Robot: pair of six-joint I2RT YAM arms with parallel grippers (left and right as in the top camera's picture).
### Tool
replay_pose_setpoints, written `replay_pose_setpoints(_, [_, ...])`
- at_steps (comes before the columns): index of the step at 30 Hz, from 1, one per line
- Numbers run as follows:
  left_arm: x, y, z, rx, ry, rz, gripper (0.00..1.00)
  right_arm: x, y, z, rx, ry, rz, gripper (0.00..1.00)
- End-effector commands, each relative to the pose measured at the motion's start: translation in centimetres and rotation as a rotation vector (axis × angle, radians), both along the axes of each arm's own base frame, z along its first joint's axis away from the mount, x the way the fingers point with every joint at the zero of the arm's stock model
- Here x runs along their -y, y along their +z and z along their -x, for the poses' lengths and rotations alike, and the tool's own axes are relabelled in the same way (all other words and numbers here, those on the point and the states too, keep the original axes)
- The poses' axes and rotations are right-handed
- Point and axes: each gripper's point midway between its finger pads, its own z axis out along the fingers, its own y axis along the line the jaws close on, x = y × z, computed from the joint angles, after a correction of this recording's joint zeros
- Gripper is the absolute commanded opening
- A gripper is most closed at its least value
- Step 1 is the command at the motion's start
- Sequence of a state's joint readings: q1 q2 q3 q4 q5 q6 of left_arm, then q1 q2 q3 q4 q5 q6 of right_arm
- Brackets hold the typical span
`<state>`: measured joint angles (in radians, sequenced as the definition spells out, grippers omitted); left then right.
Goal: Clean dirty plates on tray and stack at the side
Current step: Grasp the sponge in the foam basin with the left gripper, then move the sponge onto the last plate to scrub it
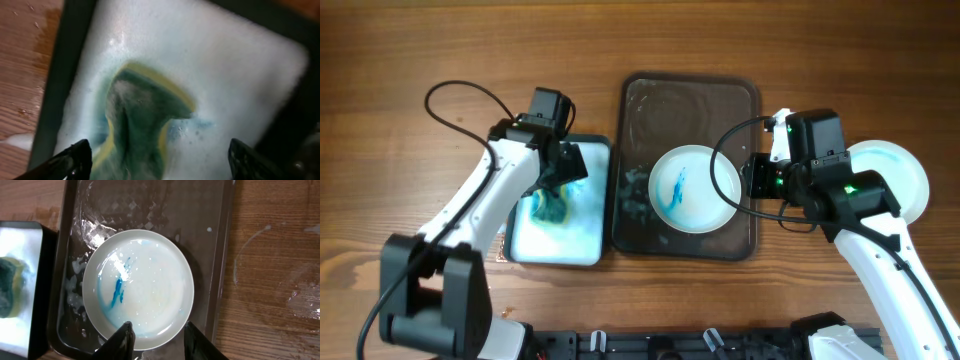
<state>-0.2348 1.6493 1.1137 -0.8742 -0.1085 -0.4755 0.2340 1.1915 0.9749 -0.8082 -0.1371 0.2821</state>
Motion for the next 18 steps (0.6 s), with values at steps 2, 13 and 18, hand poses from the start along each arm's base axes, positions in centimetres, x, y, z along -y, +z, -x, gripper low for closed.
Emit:
replay_pose_setpoints(2, [-0.9, 1.4, 2.1, -0.056, 0.004, -0.030, 0.83, 0.1, -0.2, 0.0, -0.004, 0.004, 0.011, 0.34])
replay_pose_setpoints(13, [-1.5, -5.4, 4.7, -0.056, 0.083, -0.020, 0.04, 0.9, -0.4, 0.0, -0.007, -0.019, 0.046, 0.35])
replay_pose_setpoints(18, [-0.9, -0.1, 2.4, -0.029, 0.082, -0.012, 0.04, 3.6, -1.2, -0.8, -0.035, -0.237, 0.077, 0.43])
